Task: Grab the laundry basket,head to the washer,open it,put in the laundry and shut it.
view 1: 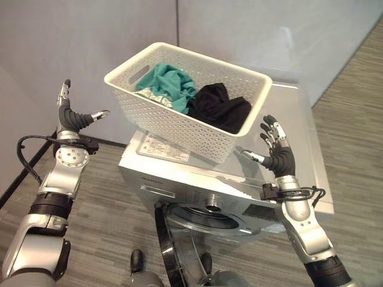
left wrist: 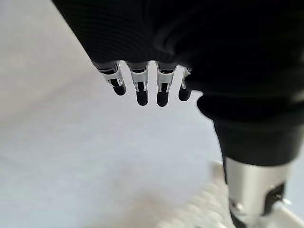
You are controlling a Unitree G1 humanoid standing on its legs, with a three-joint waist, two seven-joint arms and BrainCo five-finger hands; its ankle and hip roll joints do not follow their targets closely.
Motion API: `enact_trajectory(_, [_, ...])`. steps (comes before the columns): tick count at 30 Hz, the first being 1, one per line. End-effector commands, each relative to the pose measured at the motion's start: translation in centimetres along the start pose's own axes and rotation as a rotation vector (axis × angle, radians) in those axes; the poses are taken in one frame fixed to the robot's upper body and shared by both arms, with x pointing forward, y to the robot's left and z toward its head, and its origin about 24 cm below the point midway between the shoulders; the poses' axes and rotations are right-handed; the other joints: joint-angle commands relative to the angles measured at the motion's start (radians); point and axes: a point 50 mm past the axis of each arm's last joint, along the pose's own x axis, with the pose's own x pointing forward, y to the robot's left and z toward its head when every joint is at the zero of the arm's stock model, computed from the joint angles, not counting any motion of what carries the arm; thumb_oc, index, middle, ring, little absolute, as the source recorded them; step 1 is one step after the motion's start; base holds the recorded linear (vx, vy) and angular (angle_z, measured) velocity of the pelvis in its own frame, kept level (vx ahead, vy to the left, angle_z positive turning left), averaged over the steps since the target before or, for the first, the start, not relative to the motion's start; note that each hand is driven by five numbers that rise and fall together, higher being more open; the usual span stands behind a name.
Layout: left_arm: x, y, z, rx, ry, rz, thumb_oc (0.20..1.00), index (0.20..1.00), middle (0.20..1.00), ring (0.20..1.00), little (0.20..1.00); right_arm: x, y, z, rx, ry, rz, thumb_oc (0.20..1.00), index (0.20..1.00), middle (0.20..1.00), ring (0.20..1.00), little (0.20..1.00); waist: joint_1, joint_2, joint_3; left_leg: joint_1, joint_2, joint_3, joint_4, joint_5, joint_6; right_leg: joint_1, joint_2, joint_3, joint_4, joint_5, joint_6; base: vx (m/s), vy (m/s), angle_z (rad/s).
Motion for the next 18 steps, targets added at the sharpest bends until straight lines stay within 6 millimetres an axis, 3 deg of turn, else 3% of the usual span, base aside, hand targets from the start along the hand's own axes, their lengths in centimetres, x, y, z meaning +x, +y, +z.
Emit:
enact_trajectory(1, [-0.1, 2.2, -0.2, 0.012, -0.040, 0.036, 1.000, 1.000, 1.000, 1.000, 1.000, -1.4, 0.2, 0.6, -0.015, -0.028, 0.068, 1.000, 1.000, 1.000, 1.000, 1.000, 0.014, 0.096, -0.095, 0.112, -0.055, 0.064, 0.029, -0.017, 0.086, 0.022, -0.145, 0.026, 0.146, -0.134, 0.122, 0.08, 0.174, -0.38])
enact_trajectory(4, [-0.7, 2.9, -1.1, 0.032, -0.019, 0.041, 1.000, 1.000, 1.000, 1.000, 1.000, -1.6, 0.6, 0.5, -0.019, -0.018, 0.094, 1.000, 1.000, 1.000, 1.000, 1.000, 0.017, 0.096, -0.096, 0.145, -0.065, 0.105, 0.017, -0.028, 0.095, 0.020, -0.156, 0.049, 0.143, -0.121, 0.137, 0.05, 0.082, -0.40])
enact_trajectory(8, [-1.3, 3.8, -2.2, 0.046, 0.011, 0.050, 1.000, 1.000, 1.000, 1.000, 1.000, -1.7, -0.7, 2.0, -0.132, -0.085, 0.074, 1.000, 1.000, 1.000, 1.000, 1.000, 0.006, 0.094, -0.100, 0.173, -0.071, 0.124, -0.004, -0.033, 0.101, 0.022, -0.158, 0.063, 0.132, -0.114, 0.147, 0.03, 0.018, -0.44])
enact_trajectory(9, [-1.6, 3.9, -2.4, 0.054, 0.015, 0.041, 1.000, 1.000, 1.000, 1.000, 1.000, -1.8, -1.5, 2.8, -0.188, -0.122, 0.054, 1.000, 1.000, 1.000, 1.000, 1.000, 0.003, 0.093, -0.103, 0.178, -0.069, 0.128, -0.011, -0.031, 0.101, 0.025, -0.158, 0.062, 0.131, -0.115, 0.148, 0.03, 0.004, -0.03])
enact_trajectory(10, [-2.1, 3.6, -3.0, 0.059, 0.031, 0.015, 1.000, 1.000, 1.000, 1.000, 1.000, -1.6, -3.9, 5.0, -0.358, -0.223, -0.021, 1.000, 1.000, 1.000, 1.000, 1.000, -0.004, 0.088, -0.111, 0.188, -0.069, 0.128, -0.027, -0.030, 0.101, 0.033, -0.156, 0.057, 0.125, -0.116, 0.153, 0.04, -0.001, 0.12])
enact_trajectory(12, [-2.4, 3.2, -3.2, 0.073, 0.034, -0.005, 1.000, 1.000, 1.000, 1.000, 1.000, -1.2, -5.9, 6.8, -0.469, -0.305, -0.120, 1.000, 1.000, 1.000, 1.000, 1.000, -0.012, 0.081, -0.121, 0.185, -0.067, 0.124, -0.030, -0.033, 0.101, 0.036, -0.155, 0.054, 0.119, -0.116, 0.156, 0.02, -0.007, 0.06])
enact_trajectory(18, [-3.8, 2.6, -4.1, 0.086, 0.049, -0.062, 1.000, 1.000, 1.000, 1.000, 1.000, -1.6, -9.6, 11.3, -0.705, -0.489, -0.354, 1.000, 1.000, 1.000, 1.000, 1.000, -0.025, 0.070, -0.141, 0.170, -0.065, 0.110, -0.030, -0.042, 0.102, 0.043, -0.151, 0.037, 0.104, -0.111, 0.162, 0.00, -0.002, 0.01])
